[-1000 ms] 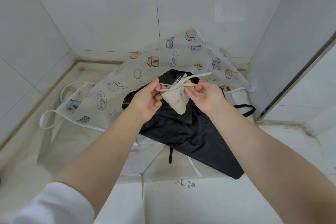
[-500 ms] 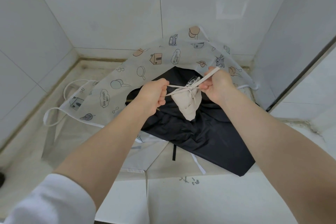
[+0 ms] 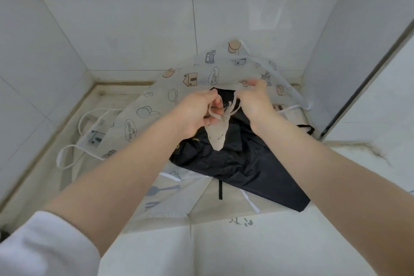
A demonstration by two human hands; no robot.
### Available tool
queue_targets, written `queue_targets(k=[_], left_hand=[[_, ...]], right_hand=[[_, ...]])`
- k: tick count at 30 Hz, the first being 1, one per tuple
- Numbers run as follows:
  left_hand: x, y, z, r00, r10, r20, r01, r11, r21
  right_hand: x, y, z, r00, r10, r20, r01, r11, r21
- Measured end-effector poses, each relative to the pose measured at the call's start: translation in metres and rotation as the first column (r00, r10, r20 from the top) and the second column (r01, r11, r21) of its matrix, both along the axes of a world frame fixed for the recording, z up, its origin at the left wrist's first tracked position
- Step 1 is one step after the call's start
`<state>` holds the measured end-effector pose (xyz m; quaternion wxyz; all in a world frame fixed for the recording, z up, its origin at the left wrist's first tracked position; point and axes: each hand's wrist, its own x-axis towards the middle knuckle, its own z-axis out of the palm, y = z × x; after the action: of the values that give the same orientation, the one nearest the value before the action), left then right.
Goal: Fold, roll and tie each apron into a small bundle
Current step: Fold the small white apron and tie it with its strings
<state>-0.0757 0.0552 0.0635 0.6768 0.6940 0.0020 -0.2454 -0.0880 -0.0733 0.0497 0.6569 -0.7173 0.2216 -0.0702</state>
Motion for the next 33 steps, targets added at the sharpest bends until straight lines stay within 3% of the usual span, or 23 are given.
queue_targets(k=[2, 5, 9, 13, 17, 19, 21, 25, 29, 31, 33], left_hand=[[-0.004, -0.004, 0.0, 0.999, -0.011, -0.046, 0.009, 0.999, -0.038], [-0.004, -0.008, 0.004, 0.999, -0.028, -0.041, 0.025, 0.998, -0.066], [-0.005, -0.009, 0.008, 0.987, -0.142, 0.078, 0.144, 0.99, -0.012], [-0.012, -0.017, 0.012, 0.951, -0.257, 0.174, 0.234, 0.962, 0.142], [-0.014, -0.031, 0.012, 0.964, -0.14, 0.226, 0.144, 0.99, -0.001], [-0.017, -0.042, 0.007, 0.949, -0.149, 0.277, 0.142, 0.989, 0.046], [-0.025, -0.056, -0.002, 0.906, -0.309, 0.29, 0.267, 0.947, 0.177], [-0.047, -0.092, -0.015, 0.691, -0.66, 0.295, 0.59, 0.751, 0.297], [-0.064, -0.158, -0.017, 0.525, -0.778, 0.346, 0.702, 0.625, 0.342], [-0.074, -0.19, -0.016, 0.531, -0.761, 0.373, 0.697, 0.642, 0.319], [-0.085, -0.223, -0.013, 0.603, -0.701, 0.381, 0.663, 0.706, 0.25]], right_hand=[[-0.013, 0.006, -0.014, 0.994, 0.034, 0.103, -0.012, 0.979, -0.205], [-0.03, 0.009, -0.022, 0.977, 0.066, 0.205, -0.024, 0.979, -0.201], [-0.04, 0.01, -0.023, 0.973, 0.19, 0.132, -0.141, 0.94, -0.312], [-0.045, -0.004, -0.017, 0.99, 0.108, 0.093, -0.067, 0.929, -0.363], [-0.058, -0.032, -0.004, 0.994, 0.015, 0.11, 0.001, 0.989, -0.145], [-0.069, -0.053, 0.005, 0.993, -0.007, 0.12, 0.007, 1.0, -0.002], [-0.083, -0.077, 0.011, 0.99, -0.013, 0.139, 0.0, 0.995, 0.099], [-0.111, -0.123, 0.027, 0.974, 0.043, 0.221, -0.09, 0.974, 0.21], [-0.138, -0.183, 0.045, 0.974, 0.1, 0.206, -0.145, 0.965, 0.22], [-0.149, -0.214, 0.049, 0.971, 0.132, 0.2, -0.179, 0.955, 0.238], [-0.16, -0.243, 0.058, 0.963, 0.146, 0.226, -0.207, 0.94, 0.272]])
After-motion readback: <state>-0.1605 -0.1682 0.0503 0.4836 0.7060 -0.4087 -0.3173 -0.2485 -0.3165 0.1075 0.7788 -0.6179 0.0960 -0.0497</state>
